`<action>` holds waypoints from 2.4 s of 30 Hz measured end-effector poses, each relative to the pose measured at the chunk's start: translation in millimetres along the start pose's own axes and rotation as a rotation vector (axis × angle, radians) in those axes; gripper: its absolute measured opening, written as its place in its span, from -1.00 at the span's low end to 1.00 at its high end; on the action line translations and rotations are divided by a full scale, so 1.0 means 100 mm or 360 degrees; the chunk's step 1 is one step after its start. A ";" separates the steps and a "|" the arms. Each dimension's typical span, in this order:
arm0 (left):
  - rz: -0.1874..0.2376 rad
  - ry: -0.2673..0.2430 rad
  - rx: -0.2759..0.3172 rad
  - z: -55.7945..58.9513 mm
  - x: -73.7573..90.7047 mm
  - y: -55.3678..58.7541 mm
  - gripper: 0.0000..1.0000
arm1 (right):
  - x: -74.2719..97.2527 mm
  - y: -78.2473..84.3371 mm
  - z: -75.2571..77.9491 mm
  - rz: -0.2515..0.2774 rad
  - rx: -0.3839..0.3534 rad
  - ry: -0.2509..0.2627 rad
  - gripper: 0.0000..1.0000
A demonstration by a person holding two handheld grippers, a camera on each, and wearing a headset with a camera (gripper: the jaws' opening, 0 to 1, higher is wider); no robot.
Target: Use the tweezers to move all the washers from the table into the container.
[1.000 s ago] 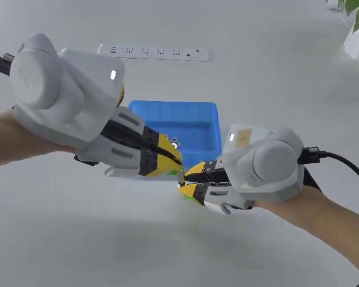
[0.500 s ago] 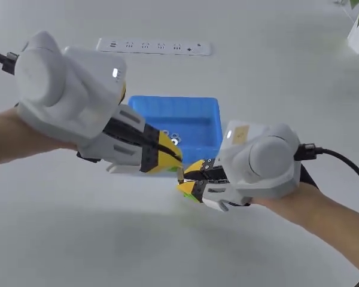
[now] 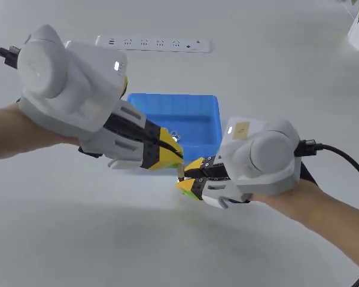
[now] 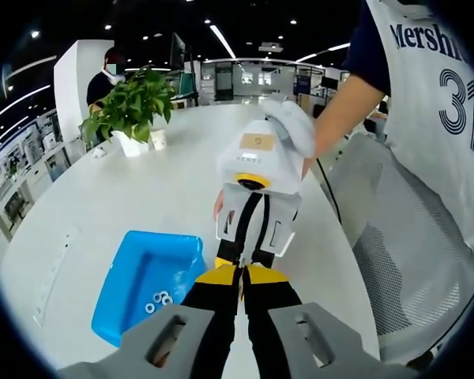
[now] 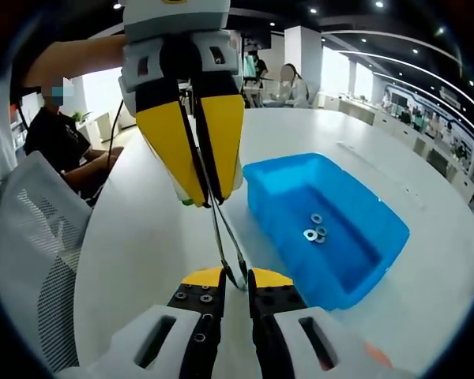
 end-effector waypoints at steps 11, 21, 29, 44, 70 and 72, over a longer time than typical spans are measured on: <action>0.0017 0.0012 0.0009 -0.03 -0.01 0.00 -0.89 | -0.01 -0.01 0.00 -0.0003 0.0017 -0.0010 -0.74; 0.0004 0.0017 0.0002 -0.05 -0.01 -0.01 -0.89 | -0.03 -0.03 0.02 -0.0015 0.0068 -0.0075 -0.77; -0.0024 0.0006 -0.0020 -0.03 0.03 -0.04 -0.89 | -0.01 -0.07 0.02 -0.0019 0.0088 -0.0059 -0.77; -0.0044 -0.0033 -0.0122 0.12 0.26 -0.27 -0.89 | 0.21 -0.33 -0.04 0.0049 0.0137 -0.0028 -0.77; -0.0097 -0.0138 -0.0329 -0.26 0.68 -0.56 -0.89 | 0.19 -0.85 0.44 0.0166 0.0270 0.0108 -0.77; -0.0101 -0.0143 -0.0328 -0.31 0.68 -0.53 -0.89 | 0.14 -0.85 0.48 0.0162 0.0274 0.0109 -0.77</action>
Point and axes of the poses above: the centre of the closed fingertips' face, and the gripper's own axes: x roughly backward along the fingers, z roughly to its right, y roughly out of its underside, the point moved 8 cm from there along x, roughly backward along the fingers, and after that the axes turned 10 degrees about y, right-handed, at the moved point
